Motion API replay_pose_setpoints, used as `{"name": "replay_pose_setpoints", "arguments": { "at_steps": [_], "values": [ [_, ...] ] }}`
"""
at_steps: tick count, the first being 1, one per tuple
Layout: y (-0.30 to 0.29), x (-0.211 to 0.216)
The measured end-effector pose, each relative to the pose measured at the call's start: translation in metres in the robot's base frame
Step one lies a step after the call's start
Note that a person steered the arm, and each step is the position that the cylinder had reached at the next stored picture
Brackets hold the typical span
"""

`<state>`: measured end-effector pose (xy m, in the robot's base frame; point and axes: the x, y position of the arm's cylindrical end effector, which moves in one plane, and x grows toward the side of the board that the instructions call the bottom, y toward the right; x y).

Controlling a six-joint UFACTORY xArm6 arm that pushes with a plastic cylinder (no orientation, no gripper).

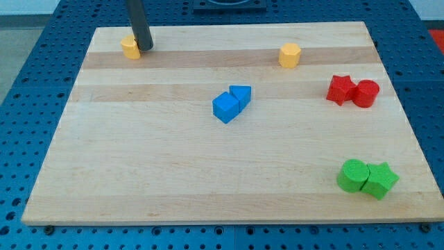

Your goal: Move the yellow hexagon to the top center of the board

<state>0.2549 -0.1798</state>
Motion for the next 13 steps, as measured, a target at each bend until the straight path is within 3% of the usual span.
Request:
{"name": "replay_pose_setpoints", "arguments": {
  "at_steps": [5,7,8,9,13],
  "values": [
    [0.221,-0.061],
    [0.383,-0.052],
    [0.390,-0.008],
    [0.390,0.007],
    [0.338,0.032]
  ]
}}
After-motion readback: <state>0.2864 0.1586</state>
